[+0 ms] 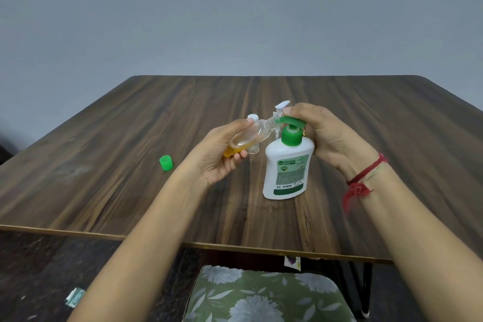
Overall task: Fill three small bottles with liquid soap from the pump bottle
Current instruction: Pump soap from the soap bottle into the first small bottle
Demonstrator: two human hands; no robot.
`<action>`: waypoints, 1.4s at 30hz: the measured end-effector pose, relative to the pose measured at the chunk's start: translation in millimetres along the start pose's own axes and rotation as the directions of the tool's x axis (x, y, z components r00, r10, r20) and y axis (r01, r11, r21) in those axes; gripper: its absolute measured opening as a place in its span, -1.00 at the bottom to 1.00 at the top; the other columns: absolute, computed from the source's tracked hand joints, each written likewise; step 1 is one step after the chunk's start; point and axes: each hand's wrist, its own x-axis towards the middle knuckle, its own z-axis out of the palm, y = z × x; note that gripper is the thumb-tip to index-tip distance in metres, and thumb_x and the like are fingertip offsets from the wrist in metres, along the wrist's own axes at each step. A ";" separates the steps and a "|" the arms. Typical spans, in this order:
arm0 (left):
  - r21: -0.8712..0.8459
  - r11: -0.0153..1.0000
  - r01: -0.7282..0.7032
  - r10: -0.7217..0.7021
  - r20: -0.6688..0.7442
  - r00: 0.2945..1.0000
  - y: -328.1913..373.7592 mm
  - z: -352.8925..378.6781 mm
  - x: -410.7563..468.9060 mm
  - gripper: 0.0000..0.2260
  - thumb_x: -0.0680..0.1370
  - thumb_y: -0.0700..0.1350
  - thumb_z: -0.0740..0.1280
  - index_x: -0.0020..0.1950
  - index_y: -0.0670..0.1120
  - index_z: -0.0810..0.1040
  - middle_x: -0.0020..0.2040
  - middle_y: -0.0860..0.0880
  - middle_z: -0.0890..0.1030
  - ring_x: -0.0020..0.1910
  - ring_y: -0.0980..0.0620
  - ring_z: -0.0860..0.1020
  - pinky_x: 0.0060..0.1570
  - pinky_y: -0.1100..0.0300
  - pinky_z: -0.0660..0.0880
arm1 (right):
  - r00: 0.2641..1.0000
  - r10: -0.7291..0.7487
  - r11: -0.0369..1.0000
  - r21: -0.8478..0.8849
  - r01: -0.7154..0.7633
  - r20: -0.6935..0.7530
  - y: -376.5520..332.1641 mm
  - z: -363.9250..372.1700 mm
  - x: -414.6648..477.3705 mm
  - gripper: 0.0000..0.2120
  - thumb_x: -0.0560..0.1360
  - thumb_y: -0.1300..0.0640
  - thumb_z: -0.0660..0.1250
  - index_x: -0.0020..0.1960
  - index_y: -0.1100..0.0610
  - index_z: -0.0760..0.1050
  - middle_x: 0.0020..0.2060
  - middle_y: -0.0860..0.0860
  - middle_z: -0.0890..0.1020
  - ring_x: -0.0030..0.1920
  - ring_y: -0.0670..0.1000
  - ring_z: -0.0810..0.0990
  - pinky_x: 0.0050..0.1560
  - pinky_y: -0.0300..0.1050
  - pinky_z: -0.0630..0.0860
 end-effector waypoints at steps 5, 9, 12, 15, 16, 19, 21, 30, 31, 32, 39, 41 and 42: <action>-0.020 1.000 0.003 -0.003 0.003 1.000 -1.6 -0.6 -0.4 -0.86 0.50 -0.05 0.38 -0.14 -0.11 0.61 -0.29 -0.06 0.61 -0.61 0.16 0.44 -0.67 0.41 0.37 | 1.000 -0.019 0.999 -0.032 0.018 -0.018 -7.7 1.4 0.5 -0.51 0.22 0.04 0.48 0.06 0.22 0.48 -0.20 0.13 0.49 -0.28 -0.02 0.48 -0.18 -0.17 0.45; -0.030 0.999 0.012 -0.012 0.011 1.000 -4.1 -0.5 0.9 -0.86 0.51 -0.05 0.38 -0.13 -0.12 0.60 -0.22 -0.09 0.58 -0.61 0.15 0.45 -0.67 0.41 0.37 | 1.000 -0.013 1.000 0.006 0.013 -0.028 1.9 2.5 -1.3 -0.80 0.29 0.07 0.43 -0.20 0.17 0.51 -0.21 0.11 0.51 -0.24 0.01 0.47 -0.15 -0.13 0.42; -0.059 0.998 0.024 -0.023 0.020 1.000 -4.5 -0.8 0.1 -0.86 0.50 -0.05 0.38 -0.13 -0.12 0.60 -0.20 -0.11 0.57 -0.61 0.15 0.46 -0.67 0.41 0.39 | 1.000 -0.022 0.999 -0.031 0.021 -0.018 -2.5 0.6 0.8 -0.79 0.27 0.07 0.45 -0.24 0.14 0.47 -0.25 0.08 0.50 -0.28 -0.02 0.47 -0.16 -0.15 0.41; -0.047 0.999 0.009 -0.009 0.005 1.000 -3.5 0.0 1.4 -0.86 0.50 -0.05 0.38 -0.14 -0.12 0.61 -0.23 -0.10 0.59 -0.62 0.16 0.44 -0.68 0.41 0.36 | 1.000 -0.029 0.999 -0.037 0.029 -0.007 -3.2 0.0 1.2 -0.74 0.23 0.06 0.47 -0.22 0.15 0.46 -0.25 0.08 0.51 -0.29 -0.02 0.48 -0.19 -0.17 0.44; -0.037 0.999 0.004 -0.004 -0.001 1.000 -3.5 0.1 1.8 -0.86 0.50 -0.05 0.38 -0.15 -0.11 0.62 -0.24 -0.09 0.58 -0.62 0.16 0.43 -0.68 0.41 0.36 | 1.000 -0.030 0.999 -0.013 0.029 -0.005 -0.2 0.4 0.5 -0.75 0.24 0.06 0.47 -0.21 0.15 0.48 -0.22 0.10 0.51 -0.26 -0.01 0.48 -0.18 -0.16 0.44; -0.048 0.999 0.009 -0.009 0.010 1.000 -5.0 -1.1 1.7 -0.86 0.49 -0.05 0.39 -0.16 -0.11 0.62 -0.27 -0.08 0.58 -0.61 0.15 0.45 -0.68 0.41 0.37 | 0.999 -0.033 0.999 -0.002 0.033 -0.011 1.3 1.6 0.7 -0.76 0.24 0.07 0.47 -0.22 0.16 0.48 -0.24 0.09 0.50 -0.26 0.00 0.46 -0.18 -0.16 0.42; -0.056 0.998 0.013 -0.012 0.022 1.000 -5.9 -1.7 1.4 -0.87 0.48 -0.05 0.40 -0.14 -0.11 0.62 -0.24 -0.08 0.59 -0.61 0.15 0.46 -0.67 0.41 0.38 | 0.999 -0.043 0.998 -0.047 0.042 -0.008 -2.9 0.4 2.0 -0.63 0.17 0.02 0.49 -0.15 0.19 0.47 -0.23 0.10 0.49 -0.28 -0.01 0.48 -0.17 -0.16 0.43; -0.063 0.998 0.025 -0.023 0.033 0.999 -4.5 -2.5 2.0 -0.85 0.49 -0.04 0.39 -0.17 -0.11 0.65 -0.22 -0.09 0.58 -0.60 0.15 0.46 -0.67 0.41 0.39 | 0.999 -0.045 0.998 -0.051 0.045 -0.002 -3.2 -1.1 5.8 -0.63 0.18 0.04 0.48 -0.14 0.21 0.45 -0.25 0.08 0.49 -0.29 -0.02 0.47 -0.16 -0.16 0.41; -0.055 0.998 0.019 -0.018 0.028 0.999 -3.7 -2.8 2.0 -0.86 0.50 -0.04 0.39 -0.15 -0.11 0.63 -0.24 -0.08 0.59 -0.60 0.15 0.45 -0.67 0.41 0.38 | 0.999 -0.043 0.998 -0.048 0.043 -0.001 -2.3 -0.9 5.7 -0.62 0.18 0.03 0.48 -0.14 0.22 0.46 -0.24 0.09 0.49 -0.28 -0.01 0.47 -0.16 -0.15 0.41; -0.048 0.999 0.016 -0.014 0.024 1.000 -3.3 -3.2 2.3 -0.86 0.50 -0.05 0.39 -0.16 -0.11 0.63 -0.25 -0.08 0.59 -0.60 0.15 0.45 -0.67 0.41 0.38 | 0.999 -0.034 0.999 -0.037 0.034 0.000 0.8 -0.7 5.6 -0.65 0.17 0.02 0.48 -0.19 0.21 0.47 -0.22 0.10 0.49 -0.27 0.00 0.46 -0.16 -0.15 0.41; -0.049 0.999 0.021 -0.019 0.030 0.999 -4.1 -3.0 2.6 -0.84 0.49 -0.04 0.39 -0.23 -0.08 0.67 -0.24 -0.08 0.59 -0.61 0.15 0.46 -0.67 0.41 0.38 | 0.999 -0.031 0.999 -0.020 0.032 0.031 -1.7 -3.5 7.0 -0.67 0.15 0.02 0.48 -0.27 0.12 0.39 -0.24 0.07 0.47 -0.28 -0.02 0.45 -0.16 -0.14 0.39; -0.027 1.000 0.013 -0.013 0.014 1.000 -3.5 -2.4 2.2 -0.87 0.48 -0.04 0.40 -0.16 -0.10 0.62 -0.23 -0.08 0.60 -0.61 0.15 0.45 -0.67 0.41 0.37 | 0.999 -0.016 1.000 0.016 0.016 0.031 2.9 -2.9 6.0 -0.65 0.15 0.01 0.48 -0.23 0.10 0.39 -0.25 0.07 0.45 -0.27 -0.01 0.44 -0.17 -0.15 0.39; -0.025 1.000 0.017 -0.017 0.015 1.000 -3.9 -2.6 2.3 -0.86 0.46 -0.04 0.41 -0.16 -0.11 0.62 -0.23 -0.09 0.60 -0.61 0.15 0.45 -0.67 0.41 0.37 | 0.999 -0.006 1.000 0.031 0.005 0.032 5.3 -2.3 5.8 -0.65 0.15 0.01 0.49 -0.22 0.10 0.39 -0.25 0.07 0.45 -0.26 -0.01 0.43 -0.18 -0.15 0.40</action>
